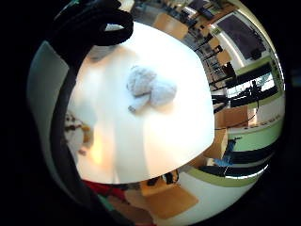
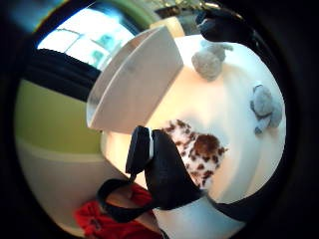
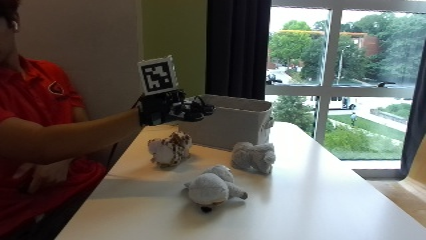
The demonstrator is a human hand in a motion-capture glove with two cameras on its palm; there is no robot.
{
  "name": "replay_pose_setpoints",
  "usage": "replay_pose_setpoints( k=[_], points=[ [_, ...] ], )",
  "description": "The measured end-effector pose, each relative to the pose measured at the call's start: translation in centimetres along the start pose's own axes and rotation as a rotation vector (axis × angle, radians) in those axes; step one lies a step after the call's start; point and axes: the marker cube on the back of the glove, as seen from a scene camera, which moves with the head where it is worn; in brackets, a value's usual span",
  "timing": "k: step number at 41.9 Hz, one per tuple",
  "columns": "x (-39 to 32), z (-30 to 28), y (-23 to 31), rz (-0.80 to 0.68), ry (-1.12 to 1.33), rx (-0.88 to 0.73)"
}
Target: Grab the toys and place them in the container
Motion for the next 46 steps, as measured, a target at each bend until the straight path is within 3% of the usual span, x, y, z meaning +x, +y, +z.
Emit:
replay_pose_setpoints(
  k=[4,13,46],
  points=[
    [0.5,0.1,0.3,-0.043,0.012,-0.001],
    [0.6,0.5,0.1,0.043,-0.017,-0.008],
    [-4.1,4.8,2.3,-0.100,-0.049,-0.073]
  ],
)
